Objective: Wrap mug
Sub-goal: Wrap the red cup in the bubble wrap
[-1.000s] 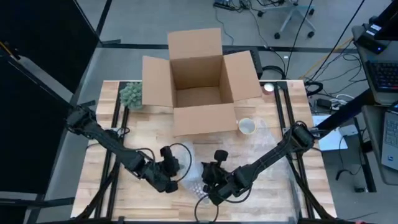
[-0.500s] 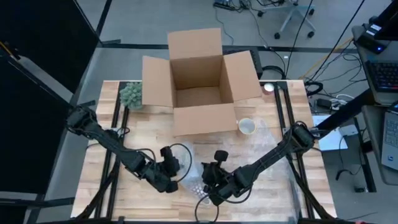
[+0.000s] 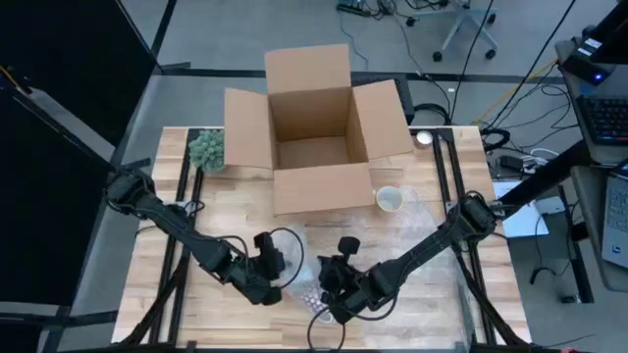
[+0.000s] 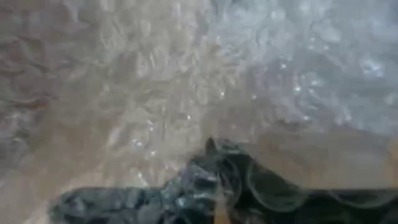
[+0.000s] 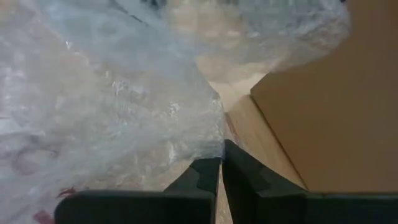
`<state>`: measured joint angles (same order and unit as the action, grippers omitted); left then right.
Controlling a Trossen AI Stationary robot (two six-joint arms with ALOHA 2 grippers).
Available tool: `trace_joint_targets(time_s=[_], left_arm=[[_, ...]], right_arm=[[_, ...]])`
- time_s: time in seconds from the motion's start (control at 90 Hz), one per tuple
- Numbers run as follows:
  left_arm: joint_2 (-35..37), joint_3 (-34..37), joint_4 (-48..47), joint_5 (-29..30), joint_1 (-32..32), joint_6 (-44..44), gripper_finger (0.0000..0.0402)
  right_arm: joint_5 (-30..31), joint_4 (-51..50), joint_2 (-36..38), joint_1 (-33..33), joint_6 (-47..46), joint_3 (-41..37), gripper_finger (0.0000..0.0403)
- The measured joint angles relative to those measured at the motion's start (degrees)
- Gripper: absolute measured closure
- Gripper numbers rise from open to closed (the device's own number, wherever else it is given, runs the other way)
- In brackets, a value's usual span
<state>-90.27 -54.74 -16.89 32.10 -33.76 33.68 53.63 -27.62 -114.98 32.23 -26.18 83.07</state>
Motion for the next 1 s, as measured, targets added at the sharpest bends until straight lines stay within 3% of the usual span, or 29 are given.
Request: trace_joint_targets(time_s=[0.778, 1.0], left_arm=[[-0.04, -0.02, 0.82, -0.71, -0.02, -1.41, 0.0402], [0.03, -0.05, -0.25, -2.05, -2.49, -0.99, 0.0402]], right_arm=[[-0.02, 0.00, 0.00, 0.00, -0.15, 0.00, 0.0403], [-0.19, 1.78, 0.00, -0.28, -0.01, 0.00, 0.0403]])
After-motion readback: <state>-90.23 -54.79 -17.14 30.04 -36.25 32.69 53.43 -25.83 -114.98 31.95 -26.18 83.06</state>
